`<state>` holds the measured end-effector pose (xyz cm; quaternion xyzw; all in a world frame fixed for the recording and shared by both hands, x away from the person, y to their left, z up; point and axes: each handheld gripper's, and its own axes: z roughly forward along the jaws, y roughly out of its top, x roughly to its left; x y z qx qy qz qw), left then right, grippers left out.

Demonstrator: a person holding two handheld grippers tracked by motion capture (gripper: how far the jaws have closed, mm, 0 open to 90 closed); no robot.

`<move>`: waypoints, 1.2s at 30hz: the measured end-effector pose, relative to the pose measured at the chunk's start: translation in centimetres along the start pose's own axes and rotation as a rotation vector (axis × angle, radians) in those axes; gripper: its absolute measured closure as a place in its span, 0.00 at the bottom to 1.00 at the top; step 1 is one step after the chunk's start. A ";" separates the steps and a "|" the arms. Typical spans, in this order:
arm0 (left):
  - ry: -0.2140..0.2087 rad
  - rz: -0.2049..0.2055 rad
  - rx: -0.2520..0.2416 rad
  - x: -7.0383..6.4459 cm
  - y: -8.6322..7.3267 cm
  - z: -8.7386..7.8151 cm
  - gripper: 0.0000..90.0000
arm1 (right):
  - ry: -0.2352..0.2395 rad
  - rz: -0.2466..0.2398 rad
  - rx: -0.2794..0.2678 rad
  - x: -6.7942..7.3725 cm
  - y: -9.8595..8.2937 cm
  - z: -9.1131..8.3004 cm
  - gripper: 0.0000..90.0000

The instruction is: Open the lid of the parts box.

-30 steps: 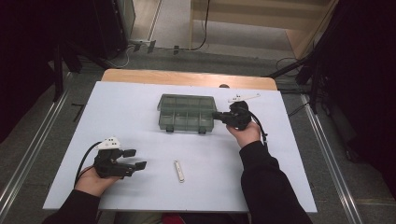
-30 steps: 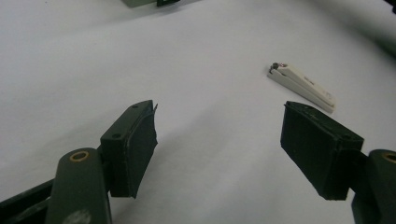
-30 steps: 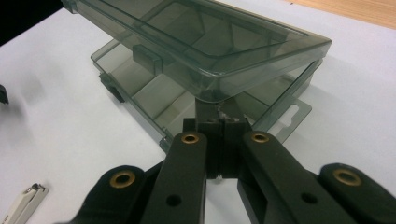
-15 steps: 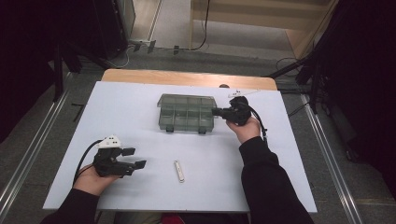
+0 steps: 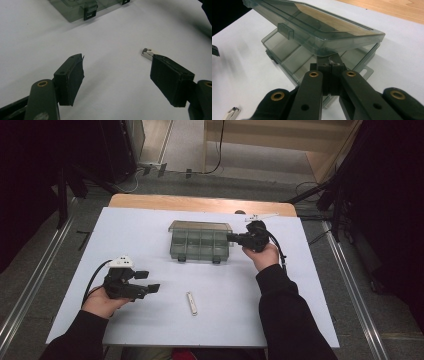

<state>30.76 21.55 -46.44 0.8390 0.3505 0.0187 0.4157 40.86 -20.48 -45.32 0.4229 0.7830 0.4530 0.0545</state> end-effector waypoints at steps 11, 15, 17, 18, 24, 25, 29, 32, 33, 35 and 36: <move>-0.015 0.002 -0.034 1.1 2.6 0.6 0.29 | 0.008 0.014 0.003 0.0 0.1 -0.1 1.00; -0.022 -0.004 -0.032 1.6 3.4 1.0 0.29 | 0.008 0.014 0.003 0.0 0.1 0.0 1.00; -0.024 -0.009 -0.033 1.8 3.6 1.3 0.29 | 0.008 0.015 0.001 0.0 0.2 0.0 1.00; -0.025 -0.007 -0.034 1.9 3.6 1.4 0.29 | 0.008 0.014 0.001 0.0 0.2 -0.1 1.00; -0.017 -0.027 -0.050 2.6 3.9 2.0 0.29 | 0.006 0.017 0.003 0.0 0.2 -0.1 1.00; -0.016 -0.027 -0.048 2.7 4.0 2.1 0.29 | 0.007 0.021 0.003 0.0 0.2 -0.1 1.00; -0.004 -0.015 -0.060 3.2 4.6 2.6 0.29 | 0.003 0.022 0.004 0.0 0.1 0.0 1.00; -0.001 -0.010 -0.051 3.7 4.9 3.1 0.29 | 0.003 0.022 0.005 0.0 0.1 0.1 1.00; 0.000 -0.011 -0.051 3.8 5.0 3.2 0.29 | 0.003 0.023 0.006 0.0 0.1 0.1 1.00; 0.001 -0.010 -0.056 4.1 5.2 3.4 0.29 | 0.001 0.020 0.006 0.1 0.1 0.1 1.00; 0.002 -0.014 -0.062 4.3 5.3 3.5 0.29 | 0.001 0.020 0.006 0.1 0.1 0.1 1.00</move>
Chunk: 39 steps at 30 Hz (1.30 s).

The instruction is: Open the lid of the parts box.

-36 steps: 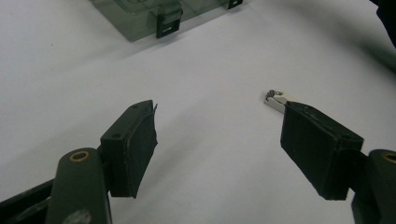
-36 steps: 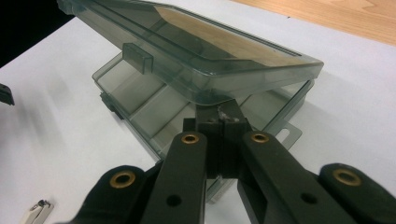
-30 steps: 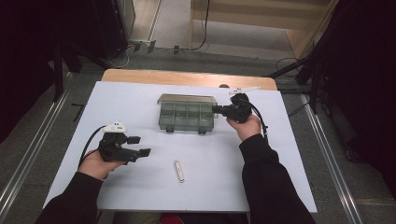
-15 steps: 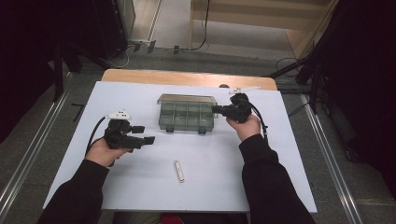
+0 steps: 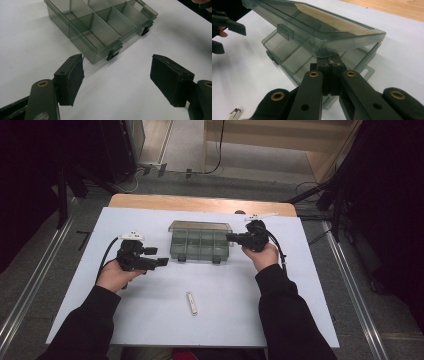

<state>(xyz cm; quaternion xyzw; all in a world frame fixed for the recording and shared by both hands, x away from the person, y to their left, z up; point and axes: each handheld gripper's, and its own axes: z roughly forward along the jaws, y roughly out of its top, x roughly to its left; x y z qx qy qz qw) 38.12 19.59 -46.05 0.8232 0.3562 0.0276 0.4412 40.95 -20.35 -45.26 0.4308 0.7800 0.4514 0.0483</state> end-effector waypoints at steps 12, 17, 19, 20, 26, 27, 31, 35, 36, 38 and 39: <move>0.037 0.018 -0.018 1.1 1.8 1.4 0.31 | 0.006 0.001 -0.009 0.0 0.1 -0.1 1.00; 0.038 0.023 -0.021 1.5 2.1 2.0 0.31 | 0.006 -0.001 -0.013 -0.1 0.2 -0.2 1.00; 0.029 0.014 -0.022 1.9 2.3 2.2 0.31 | 0.007 0.000 -0.014 -0.1 0.2 -0.2 1.00; 0.032 0.004 -0.018 2.0 2.4 2.3 0.31 | 0.007 -0.001 -0.012 0.0 0.2 -0.2 1.00; 0.042 0.024 -0.027 2.5 3.1 2.8 0.33 | 0.010 -0.005 -0.009 0.0 0.2 -0.1 1.00; 0.039 0.024 -0.024 2.6 3.3 2.8 0.33 | 0.010 -0.005 -0.009 0.0 0.2 -0.1 1.00; 0.035 0.028 -0.038 3.1 3.7 3.1 0.33 | 0.010 -0.006 -0.007 0.0 0.2 -0.1 1.00; 0.056 0.028 -0.041 3.3 4.0 3.4 0.34 | 0.012 -0.007 -0.005 0.0 0.2 -0.1 1.00; 0.059 0.029 -0.042 3.4 4.1 3.4 0.36 | 0.012 -0.008 -0.006 0.0 0.2 -0.1 1.00; 0.065 0.035 -0.042 3.6 4.3 3.5 0.36 | 0.013 -0.005 -0.006 0.0 0.3 -0.1 1.00; 0.065 0.036 -0.039 3.7 4.4 3.5 0.36 | 0.013 -0.005 -0.007 0.0 0.3 0.0 1.00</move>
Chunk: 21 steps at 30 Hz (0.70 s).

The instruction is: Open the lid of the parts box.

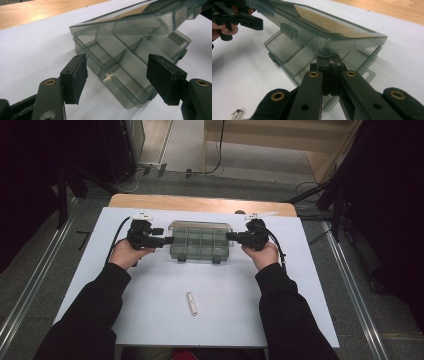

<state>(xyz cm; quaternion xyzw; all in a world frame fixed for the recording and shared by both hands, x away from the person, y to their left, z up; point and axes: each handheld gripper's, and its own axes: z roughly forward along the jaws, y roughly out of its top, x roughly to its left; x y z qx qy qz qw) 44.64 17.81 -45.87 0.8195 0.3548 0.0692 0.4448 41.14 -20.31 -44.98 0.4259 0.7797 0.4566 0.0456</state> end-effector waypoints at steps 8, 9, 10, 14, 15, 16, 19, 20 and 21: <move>0.028 -0.016 -0.005 0.9 0.8 0.5 0.40 | 0.002 -0.002 0.003 0.1 0.0 0.1 1.00; 0.033 -0.019 -0.002 0.9 0.9 0.5 0.41 | 0.002 -0.001 0.002 0.0 0.0 0.1 1.00; 0.034 -0.016 -0.006 0.8 0.9 0.7 0.44 | 0.003 -0.001 0.002 0.0 0.0 0.1 1.00; 0.042 -0.037 -0.016 0.6 1.1 1.1 0.51 | 0.002 -0.002 0.004 0.0 0.0 0.2 1.00; 0.036 -0.051 -0.018 0.7 1.1 1.1 0.51 | 0.002 -0.002 0.004 0.0 0.0 0.1 1.00; 0.024 -0.063 -0.022 0.7 1.1 1.1 0.52 | 0.002 -0.002 0.004 0.0 0.0 0.2 1.00; 0.026 -0.054 -0.024 0.6 1.2 1.2 0.59 | 0.004 0.002 0.004 0.0 -0.1 0.2 1.00; 0.027 -0.051 -0.025 0.6 1.2 1.2 0.61 | 0.004 0.002 0.004 0.0 -0.1 0.2 1.00; 0.030 -0.046 -0.024 0.6 1.2 1.2 0.63 | 0.003 -0.001 0.004 -0.1 -0.1 0.2 1.00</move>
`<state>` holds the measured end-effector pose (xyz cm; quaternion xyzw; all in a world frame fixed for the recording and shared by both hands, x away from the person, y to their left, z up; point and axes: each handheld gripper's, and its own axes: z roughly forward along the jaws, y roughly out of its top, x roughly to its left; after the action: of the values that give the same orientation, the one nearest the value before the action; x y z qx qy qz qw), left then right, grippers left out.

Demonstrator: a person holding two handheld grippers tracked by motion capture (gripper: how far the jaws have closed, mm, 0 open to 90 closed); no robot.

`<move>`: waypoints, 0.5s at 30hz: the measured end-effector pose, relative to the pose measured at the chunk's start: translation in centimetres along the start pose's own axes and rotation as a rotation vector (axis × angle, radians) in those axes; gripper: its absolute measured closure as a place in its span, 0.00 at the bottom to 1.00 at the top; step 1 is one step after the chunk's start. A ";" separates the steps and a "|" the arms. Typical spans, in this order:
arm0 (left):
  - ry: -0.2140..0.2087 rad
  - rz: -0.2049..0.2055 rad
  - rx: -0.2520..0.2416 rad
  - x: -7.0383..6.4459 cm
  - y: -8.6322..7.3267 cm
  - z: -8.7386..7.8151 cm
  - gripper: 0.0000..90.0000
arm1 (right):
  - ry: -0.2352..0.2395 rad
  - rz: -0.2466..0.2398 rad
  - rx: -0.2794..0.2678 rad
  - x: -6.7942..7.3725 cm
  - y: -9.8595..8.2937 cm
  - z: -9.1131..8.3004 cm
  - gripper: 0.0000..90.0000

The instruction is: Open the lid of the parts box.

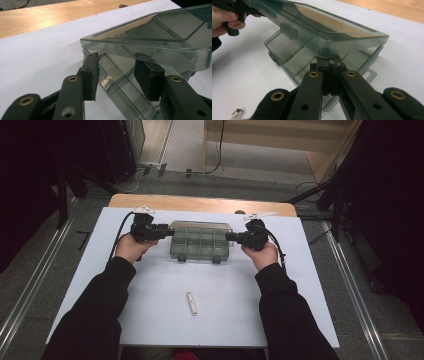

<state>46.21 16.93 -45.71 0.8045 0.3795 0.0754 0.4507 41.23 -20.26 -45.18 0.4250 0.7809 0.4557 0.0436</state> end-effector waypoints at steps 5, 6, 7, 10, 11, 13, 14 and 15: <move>-0.002 0.002 -0.008 -0.1 0.1 0.0 0.70 | 0.004 0.006 -0.001 -0.1 0.0 -0.1 0.99; -0.009 -0.005 -0.002 -0.1 0.1 0.0 0.71 | 0.005 0.007 -0.002 -0.1 0.0 -0.1 0.97; -0.009 -0.006 0.003 -0.1 0.1 0.1 0.71 | 0.008 0.010 -0.003 -0.2 -0.1 -0.1 0.96; -0.005 0.006 0.008 -0.1 0.1 0.0 0.71 | 0.020 0.025 0.007 -0.5 -0.2 -0.2 0.91; -0.003 0.008 0.006 -0.1 0.1 0.0 0.71 | 0.021 0.026 0.009 -0.5 -0.3 -0.2 0.90; -0.003 0.009 0.002 -0.2 0.1 0.0 0.71 | 0.018 0.025 0.009 -0.8 -0.4 -0.3 0.86; -0.001 0.011 0.003 -0.2 0.1 0.0 0.71 | 0.016 0.031 0.008 -0.9 -0.5 -0.4 0.84; -0.001 0.015 0.000 -0.2 0.1 0.1 0.71 | 0.015 0.030 0.005 -1.1 -0.5 -0.4 0.81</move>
<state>46.17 16.74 -45.63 0.8074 0.3734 0.0784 0.4500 41.38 -21.41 -45.68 0.4335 0.7757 0.4577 0.0298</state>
